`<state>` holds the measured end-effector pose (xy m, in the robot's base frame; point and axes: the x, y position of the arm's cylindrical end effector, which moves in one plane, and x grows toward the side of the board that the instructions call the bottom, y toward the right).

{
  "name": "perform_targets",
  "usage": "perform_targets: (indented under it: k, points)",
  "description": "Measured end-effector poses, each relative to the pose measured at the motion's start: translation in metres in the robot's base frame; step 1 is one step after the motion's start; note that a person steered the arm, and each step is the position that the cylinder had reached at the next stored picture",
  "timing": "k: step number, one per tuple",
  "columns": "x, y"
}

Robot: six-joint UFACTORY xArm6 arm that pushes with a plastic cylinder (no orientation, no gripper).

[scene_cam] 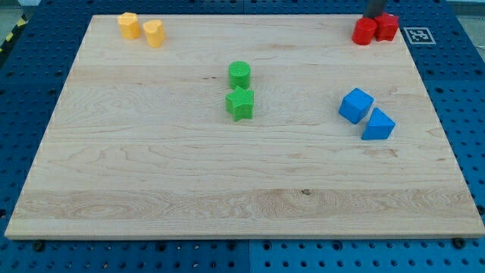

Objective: Move the red star towards the right side of the board

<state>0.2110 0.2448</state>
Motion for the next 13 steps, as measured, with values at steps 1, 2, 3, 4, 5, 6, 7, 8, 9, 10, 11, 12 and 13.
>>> perform_targets:
  k: [1,2,3,4,5,6,7,8,9,10,11,12,13]
  points:
    - [-0.011,0.007]
    - [-0.015,0.024]
    - [-0.015,0.03]
    - [-0.004,0.03]
    - [0.023,0.029]
    - [0.043,0.029]
    - [0.05,0.021]
    - [0.039,0.021]
    - [0.029,0.011]
    - [0.032,0.01]
    - [0.061,0.01]
    - [0.082,0.01]
    - [0.088,0.008]
